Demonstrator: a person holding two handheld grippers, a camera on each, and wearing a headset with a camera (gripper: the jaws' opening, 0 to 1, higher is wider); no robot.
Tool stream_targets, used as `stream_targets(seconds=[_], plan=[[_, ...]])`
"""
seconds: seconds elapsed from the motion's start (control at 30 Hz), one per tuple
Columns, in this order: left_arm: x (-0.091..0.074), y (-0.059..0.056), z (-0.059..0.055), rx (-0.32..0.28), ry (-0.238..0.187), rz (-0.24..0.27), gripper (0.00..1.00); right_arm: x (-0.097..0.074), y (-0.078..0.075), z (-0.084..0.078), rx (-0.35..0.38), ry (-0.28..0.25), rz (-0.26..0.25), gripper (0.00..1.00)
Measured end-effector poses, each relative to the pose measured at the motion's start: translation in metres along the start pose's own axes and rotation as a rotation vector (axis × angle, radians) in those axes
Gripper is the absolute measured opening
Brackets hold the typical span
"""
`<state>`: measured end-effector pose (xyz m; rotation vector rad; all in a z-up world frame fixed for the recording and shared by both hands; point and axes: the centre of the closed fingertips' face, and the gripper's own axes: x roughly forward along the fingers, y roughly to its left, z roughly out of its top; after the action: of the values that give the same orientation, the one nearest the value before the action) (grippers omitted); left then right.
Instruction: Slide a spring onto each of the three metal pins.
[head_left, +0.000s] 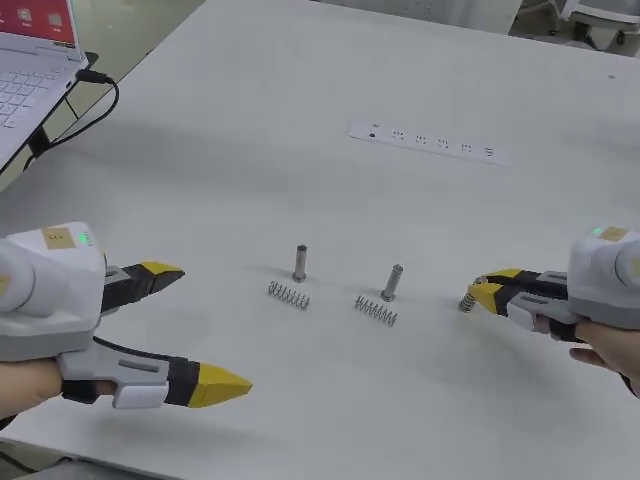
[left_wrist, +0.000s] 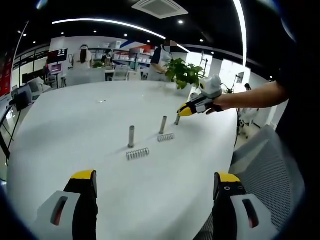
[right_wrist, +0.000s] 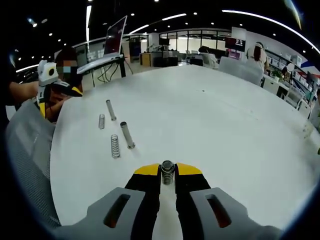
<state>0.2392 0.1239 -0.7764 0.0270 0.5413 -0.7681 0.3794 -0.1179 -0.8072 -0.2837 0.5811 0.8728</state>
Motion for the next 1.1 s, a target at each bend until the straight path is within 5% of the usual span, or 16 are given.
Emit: stream_targets(seconds=[0.6, 1.1], plan=[[0.001, -0.003, 0.007, 0.017, -0.008, -0.007, 0.94, -0.011, -0.001, 0.013, -0.008, -0.019, -0.008, 0.14], [0.002, -0.008, 0.011, 0.032, -0.002, -0.017, 0.94, -0.038, -0.003, 0.043, -0.018, -0.123, -0.038, 0.16]])
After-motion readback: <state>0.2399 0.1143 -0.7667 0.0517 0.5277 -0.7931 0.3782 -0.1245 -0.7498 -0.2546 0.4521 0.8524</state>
